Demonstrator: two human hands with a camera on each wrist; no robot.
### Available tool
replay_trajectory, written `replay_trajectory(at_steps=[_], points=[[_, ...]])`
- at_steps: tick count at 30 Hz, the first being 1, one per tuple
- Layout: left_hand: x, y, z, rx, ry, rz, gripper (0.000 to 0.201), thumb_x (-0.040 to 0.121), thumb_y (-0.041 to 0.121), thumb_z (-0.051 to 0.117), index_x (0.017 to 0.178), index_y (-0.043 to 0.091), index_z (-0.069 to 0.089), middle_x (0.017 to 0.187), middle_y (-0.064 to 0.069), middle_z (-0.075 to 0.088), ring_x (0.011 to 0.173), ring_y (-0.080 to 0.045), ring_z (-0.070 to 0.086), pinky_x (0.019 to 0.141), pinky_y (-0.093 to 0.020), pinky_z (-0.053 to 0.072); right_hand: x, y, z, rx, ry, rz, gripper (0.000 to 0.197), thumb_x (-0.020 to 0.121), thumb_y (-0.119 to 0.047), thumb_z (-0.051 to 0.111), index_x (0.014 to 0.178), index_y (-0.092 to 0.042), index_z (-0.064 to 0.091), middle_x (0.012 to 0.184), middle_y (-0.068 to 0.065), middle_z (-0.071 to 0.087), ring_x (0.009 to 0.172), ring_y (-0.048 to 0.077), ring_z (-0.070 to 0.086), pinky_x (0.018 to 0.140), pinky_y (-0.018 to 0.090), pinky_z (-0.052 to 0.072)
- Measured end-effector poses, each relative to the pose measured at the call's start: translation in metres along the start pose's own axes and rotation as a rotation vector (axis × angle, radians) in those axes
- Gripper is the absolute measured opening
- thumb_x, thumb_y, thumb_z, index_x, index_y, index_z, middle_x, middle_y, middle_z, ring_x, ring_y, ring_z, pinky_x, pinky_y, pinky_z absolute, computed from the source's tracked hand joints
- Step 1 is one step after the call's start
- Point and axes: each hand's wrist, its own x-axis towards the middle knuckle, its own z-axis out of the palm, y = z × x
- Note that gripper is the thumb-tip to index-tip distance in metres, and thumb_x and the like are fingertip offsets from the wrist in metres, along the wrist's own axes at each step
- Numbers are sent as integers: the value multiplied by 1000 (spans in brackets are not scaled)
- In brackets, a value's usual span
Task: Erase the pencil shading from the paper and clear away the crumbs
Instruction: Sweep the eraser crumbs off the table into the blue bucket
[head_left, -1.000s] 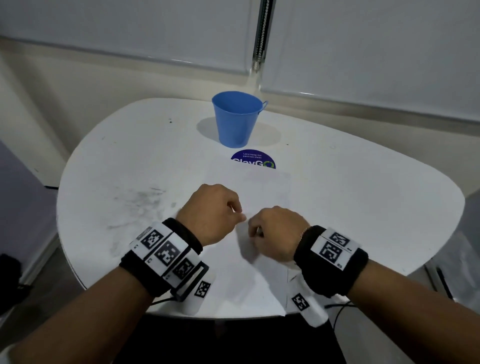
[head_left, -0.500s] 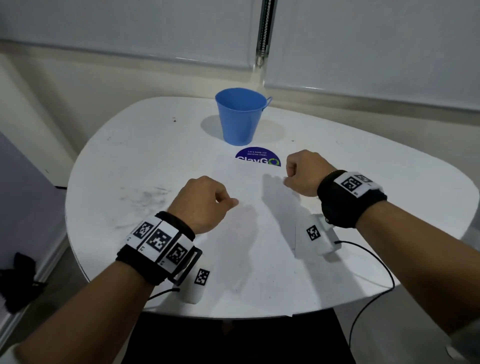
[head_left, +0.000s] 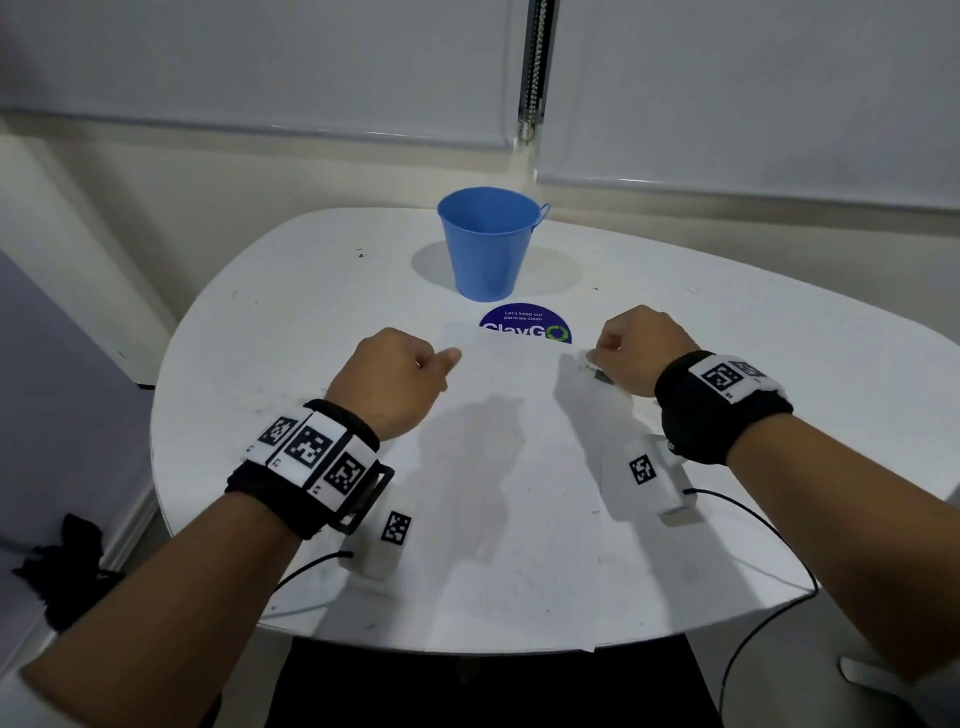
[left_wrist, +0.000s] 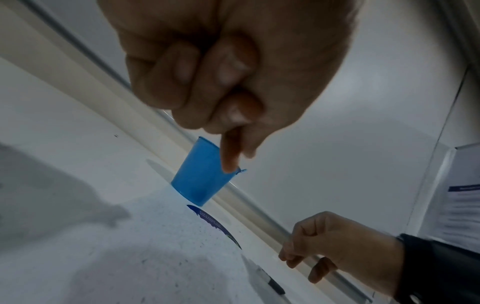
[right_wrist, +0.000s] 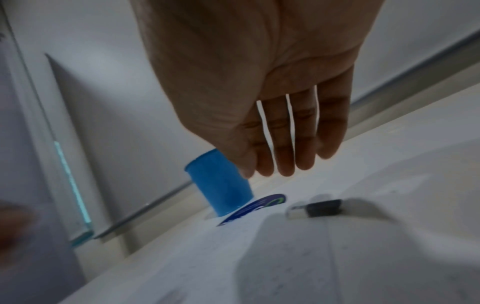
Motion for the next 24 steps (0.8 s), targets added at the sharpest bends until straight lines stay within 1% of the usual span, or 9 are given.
replay_trajectory(at_steps=[3,6,10,12,14,16,20,22,24], points=[[3,1,0,-29,-17,49,11,95,22,67,86,18,72,73,4,67,54,-8,61,49,-18,40,-8,-8,4,74,15,-57,33,92,-33,61,68,-11,68,77,9,70,79,29,64,73,34,53],[7,8,3,-57,-42,35,21,95,26,69,78,13,70,79,-2,73,46,-7,62,47,-20,44,-15,-20,5,90,15,-91,21,90,-27,64,74,-16,72,80,4,69,81,26,63,72,31,50],[13,-1,8,102,-56,58,27,95,36,66,79,15,69,84,2,72,84,-18,66,72,-30,49,-38,-31,15,23,-24,-95,45,94,-41,58,58,-14,55,68,5,60,72,28,56,64,31,43],[15,-17,10,183,-95,81,7,94,26,65,99,27,70,105,9,71,99,-17,64,80,-28,43,-50,-29,25,-95,-89,-115,31,97,-42,51,83,-20,67,91,1,66,91,26,61,74,30,44],[15,-33,8,193,-152,63,30,95,17,62,121,32,67,129,10,64,108,-12,61,86,-22,38,-56,-24,32,-196,-122,-102,30,98,-39,47,120,-26,63,125,-2,62,116,24,56,91,33,46],[15,-43,5,238,-230,45,45,99,13,56,139,32,57,152,12,47,130,-10,51,99,-18,33,-55,-19,33,-248,-120,-64,36,99,-33,45,132,-26,56,136,-2,54,125,23,50,97,35,43],[16,-55,6,525,-524,82,52,109,19,33,158,36,25,167,16,6,156,-16,1,124,-34,10,-46,-10,35,-280,-186,-65,23,98,-25,41,85,-25,59,99,-1,60,98,26,56,75,29,40],[14,-60,3,483,-545,75,49,110,19,33,157,35,30,167,17,8,156,-15,0,124,-32,9,-43,-7,38,-266,-202,-72,26,96,-21,40,73,-20,54,91,-4,62,94,23,58,73,31,43],[10,-69,-1,399,-496,82,48,108,22,42,154,35,36,165,19,13,155,-11,4,124,-29,9,-40,-5,40,-248,-216,-100,28,96,-19,40,70,-24,50,99,-9,63,116,10,53,81,30,43]])
